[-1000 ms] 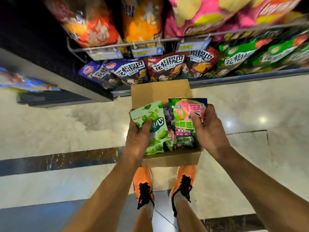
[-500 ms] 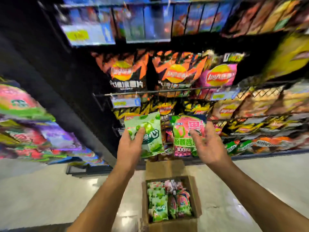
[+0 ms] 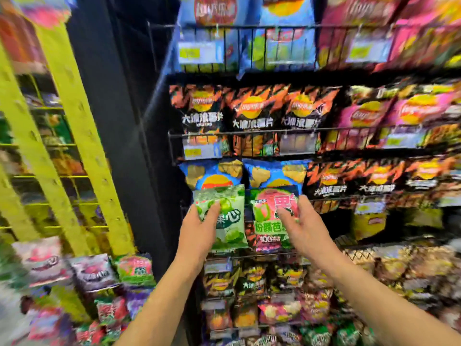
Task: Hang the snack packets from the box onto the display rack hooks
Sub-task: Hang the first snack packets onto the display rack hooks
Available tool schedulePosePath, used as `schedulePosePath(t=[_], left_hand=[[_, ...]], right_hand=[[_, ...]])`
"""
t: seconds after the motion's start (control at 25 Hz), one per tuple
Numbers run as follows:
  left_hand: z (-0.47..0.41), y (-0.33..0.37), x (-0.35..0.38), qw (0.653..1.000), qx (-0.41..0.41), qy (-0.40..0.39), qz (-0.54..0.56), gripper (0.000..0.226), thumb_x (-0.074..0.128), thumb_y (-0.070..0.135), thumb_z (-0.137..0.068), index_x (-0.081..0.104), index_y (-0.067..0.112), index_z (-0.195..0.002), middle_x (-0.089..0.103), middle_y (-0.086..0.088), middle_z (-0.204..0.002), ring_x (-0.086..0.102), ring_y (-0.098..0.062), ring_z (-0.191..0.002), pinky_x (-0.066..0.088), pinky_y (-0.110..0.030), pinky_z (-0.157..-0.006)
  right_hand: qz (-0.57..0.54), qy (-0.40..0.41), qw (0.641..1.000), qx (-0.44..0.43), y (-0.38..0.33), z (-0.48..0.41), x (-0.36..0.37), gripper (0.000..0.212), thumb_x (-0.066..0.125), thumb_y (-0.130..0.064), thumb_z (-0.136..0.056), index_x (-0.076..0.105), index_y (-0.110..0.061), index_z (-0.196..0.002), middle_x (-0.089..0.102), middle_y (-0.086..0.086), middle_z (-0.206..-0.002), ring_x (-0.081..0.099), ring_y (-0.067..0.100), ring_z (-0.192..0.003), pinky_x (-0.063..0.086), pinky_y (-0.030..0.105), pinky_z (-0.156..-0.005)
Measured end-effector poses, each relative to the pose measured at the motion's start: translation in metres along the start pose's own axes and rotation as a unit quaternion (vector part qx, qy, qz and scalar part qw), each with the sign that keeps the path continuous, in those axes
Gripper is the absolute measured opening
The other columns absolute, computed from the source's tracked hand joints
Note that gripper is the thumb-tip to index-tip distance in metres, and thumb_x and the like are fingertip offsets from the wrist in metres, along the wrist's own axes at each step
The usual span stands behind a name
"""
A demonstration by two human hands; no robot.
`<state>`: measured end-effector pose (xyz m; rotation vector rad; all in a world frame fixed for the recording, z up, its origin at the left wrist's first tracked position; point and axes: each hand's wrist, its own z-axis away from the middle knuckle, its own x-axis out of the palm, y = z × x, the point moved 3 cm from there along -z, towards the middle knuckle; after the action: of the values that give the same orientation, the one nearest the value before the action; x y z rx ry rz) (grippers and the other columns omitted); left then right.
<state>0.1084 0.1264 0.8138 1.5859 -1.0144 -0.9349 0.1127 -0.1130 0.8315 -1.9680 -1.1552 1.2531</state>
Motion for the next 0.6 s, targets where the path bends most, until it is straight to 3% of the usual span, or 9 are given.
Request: schedulePosePath(t=[0.12, 0.24, 0.44, 0.6], left_hand=[[-0.005, 0.055, -0.021, 1.0, 0.018, 0.009, 0.004, 0.028, 0.065, 0.052, -0.097, 0.068, 0.028, -0.11, 0.076, 0.005, -0.109, 0.072, -0.017, -0.104, 0.056, -0.054, -0.097], [-0.005, 0.095, -0.038, 0.999, 0.033, 0.012, 0.009, 0.019, 0.065, 0.049, -0.098, 0.068, 0.032, -0.107, 0.078, 0.007, -0.105, 0.076, -0.016, -0.097, 0.061, -0.053, -0.09], [0.019, 0.138, -0.07, 0.998, 0.042, 0.052, -0.006, 0.02, 0.061, 0.047, -0.101, 0.064, 0.028, -0.106, 0.079, 0.005, -0.098, 0.077, -0.015, -0.088, 0.059, -0.036, -0.069], [0.047, 0.153, -0.093, 0.995, 0.029, 0.09, -0.016, 0.021, 0.059, 0.048, -0.102, 0.061, 0.027, -0.108, 0.076, 0.002, -0.104, 0.073, -0.013, -0.091, 0.055, -0.031, -0.067]], right_hand=[[-0.018, 0.023, 0.999, -0.034, -0.05, -0.013, -0.015, 0.02, 0.057, -0.031, -0.1, 0.045, -0.017, -0.092, 0.053, -0.002, -0.082, 0.048, 0.015, -0.072, 0.041, 0.034, -0.07], [-0.046, 0.042, 0.997, -0.046, -0.088, -0.023, -0.027, 0.03, 0.058, -0.031, -0.1, 0.039, -0.016, -0.082, 0.037, -0.005, -0.074, 0.033, 0.012, -0.064, 0.03, 0.032, -0.059], [-0.085, 0.01, 0.994, -0.072, -0.136, -0.026, -0.03, 0.031, 0.057, -0.033, -0.101, 0.039, -0.016, -0.082, 0.035, -0.005, -0.072, 0.029, 0.011, -0.059, 0.029, 0.029, -0.057], [-0.118, -0.04, 0.988, -0.086, -0.164, -0.015, -0.024, 0.031, 0.055, -0.031, -0.102, 0.036, -0.019, -0.08, 0.033, -0.007, -0.073, 0.032, 0.005, -0.055, 0.027, 0.022, -0.055]])
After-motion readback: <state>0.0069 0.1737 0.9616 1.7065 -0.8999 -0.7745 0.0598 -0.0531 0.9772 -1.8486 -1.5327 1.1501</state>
